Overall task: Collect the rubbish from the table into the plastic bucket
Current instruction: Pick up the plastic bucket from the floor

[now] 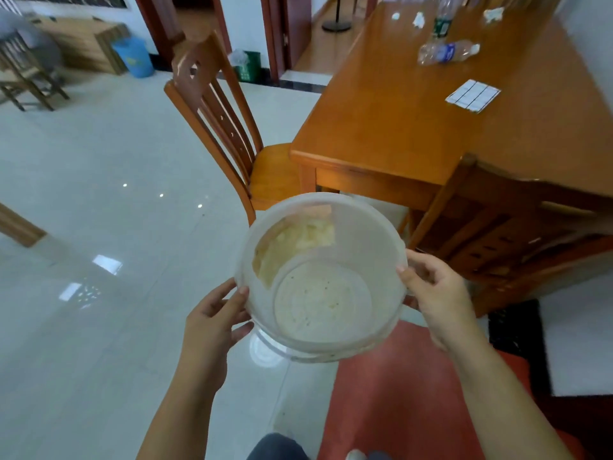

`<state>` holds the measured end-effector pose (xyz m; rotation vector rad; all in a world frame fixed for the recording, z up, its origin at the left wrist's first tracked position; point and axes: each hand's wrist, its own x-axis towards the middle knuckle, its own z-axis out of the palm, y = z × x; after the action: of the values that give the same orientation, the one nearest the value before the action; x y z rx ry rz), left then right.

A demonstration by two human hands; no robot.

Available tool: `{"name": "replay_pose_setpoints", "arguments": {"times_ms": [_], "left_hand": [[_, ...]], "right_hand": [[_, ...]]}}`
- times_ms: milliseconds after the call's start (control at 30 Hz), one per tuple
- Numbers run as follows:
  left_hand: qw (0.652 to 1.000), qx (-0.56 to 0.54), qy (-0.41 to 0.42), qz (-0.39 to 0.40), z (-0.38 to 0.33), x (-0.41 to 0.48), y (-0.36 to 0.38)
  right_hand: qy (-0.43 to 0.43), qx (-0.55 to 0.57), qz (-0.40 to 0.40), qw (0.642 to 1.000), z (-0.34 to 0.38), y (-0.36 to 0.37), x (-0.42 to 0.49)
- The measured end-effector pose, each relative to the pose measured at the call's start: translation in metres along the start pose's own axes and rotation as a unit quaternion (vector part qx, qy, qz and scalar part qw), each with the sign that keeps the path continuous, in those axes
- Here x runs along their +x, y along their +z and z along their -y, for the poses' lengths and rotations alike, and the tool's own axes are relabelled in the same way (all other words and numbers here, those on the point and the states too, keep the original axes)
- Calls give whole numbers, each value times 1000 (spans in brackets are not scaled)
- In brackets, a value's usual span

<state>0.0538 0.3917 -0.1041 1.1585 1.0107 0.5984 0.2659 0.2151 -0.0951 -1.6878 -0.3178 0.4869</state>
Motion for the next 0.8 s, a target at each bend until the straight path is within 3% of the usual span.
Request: {"name": "replay_pose_setpoints", "arguments": {"times_ms": [333, 800], "left_hand": [[998, -22, -22, 55, -86, 55, -1], [990, -34, -44, 131, -161, 141, 19]], "right_hand": [[-26, 14, -67, 997, 72, 21, 5], [-34, 6, -131, 991, 107, 68, 63]]}}
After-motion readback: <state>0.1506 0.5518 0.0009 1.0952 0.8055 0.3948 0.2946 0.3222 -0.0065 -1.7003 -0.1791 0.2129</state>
